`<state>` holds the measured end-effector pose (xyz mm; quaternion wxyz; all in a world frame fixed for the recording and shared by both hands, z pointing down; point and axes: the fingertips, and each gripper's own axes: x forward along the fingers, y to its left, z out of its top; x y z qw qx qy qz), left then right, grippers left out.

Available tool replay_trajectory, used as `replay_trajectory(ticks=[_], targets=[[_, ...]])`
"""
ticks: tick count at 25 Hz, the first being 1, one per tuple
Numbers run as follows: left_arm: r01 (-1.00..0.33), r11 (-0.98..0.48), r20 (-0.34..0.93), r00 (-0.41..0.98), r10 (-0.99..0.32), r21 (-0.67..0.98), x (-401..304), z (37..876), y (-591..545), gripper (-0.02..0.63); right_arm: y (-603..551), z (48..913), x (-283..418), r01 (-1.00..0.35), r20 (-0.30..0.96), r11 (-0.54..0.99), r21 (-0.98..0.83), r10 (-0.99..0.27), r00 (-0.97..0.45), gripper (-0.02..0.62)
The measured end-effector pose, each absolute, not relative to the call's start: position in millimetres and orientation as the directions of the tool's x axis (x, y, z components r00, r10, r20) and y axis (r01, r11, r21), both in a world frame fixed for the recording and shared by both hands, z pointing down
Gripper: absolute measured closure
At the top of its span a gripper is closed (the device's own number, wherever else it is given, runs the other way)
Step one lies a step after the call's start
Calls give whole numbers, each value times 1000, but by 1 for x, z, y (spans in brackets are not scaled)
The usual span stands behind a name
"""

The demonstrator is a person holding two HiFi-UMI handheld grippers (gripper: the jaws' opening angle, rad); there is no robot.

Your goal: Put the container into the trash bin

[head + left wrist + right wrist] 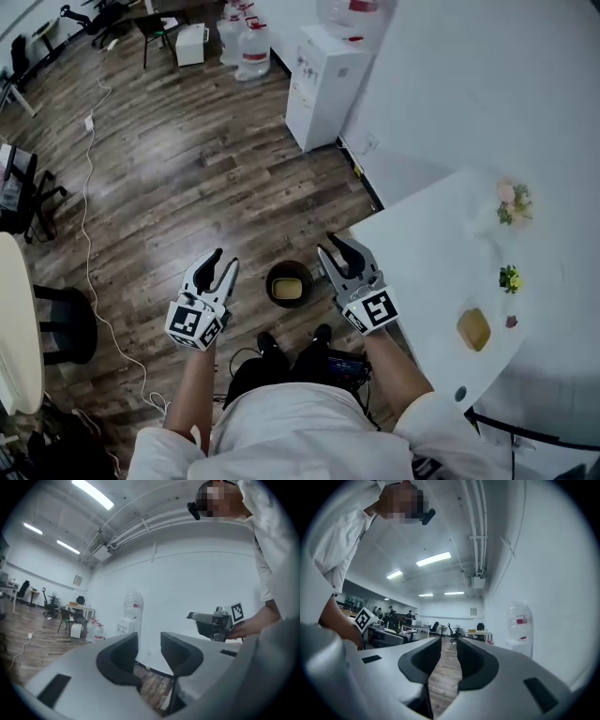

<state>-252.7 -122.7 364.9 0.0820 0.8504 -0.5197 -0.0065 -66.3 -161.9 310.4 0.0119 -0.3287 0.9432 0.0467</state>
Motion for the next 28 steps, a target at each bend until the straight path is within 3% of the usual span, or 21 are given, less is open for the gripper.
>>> replay_trajectory(ticks=[5, 10, 21, 28], targets=[[-862, -501, 1, 502, -865, 79, -238, 289, -107, 451, -132, 233, -37, -673, -153, 733, 98, -657, -738, 469], [-843, -538, -57, 537, -842, 11, -220, 240, -85, 451, -103, 214, -18, -701, -188, 705, 103, -679, -710, 458], [-775, -629, -78, 625, -777, 58, -191, 246, -92, 451, -79, 211, 49, -814, -197, 566, 129, -790, -580, 451], [-680, -727, -88, 721, -687, 95, -133, 245, -113, 451, -65, 220, 120, -900, -114, 426, 90, -894, -434, 451]])
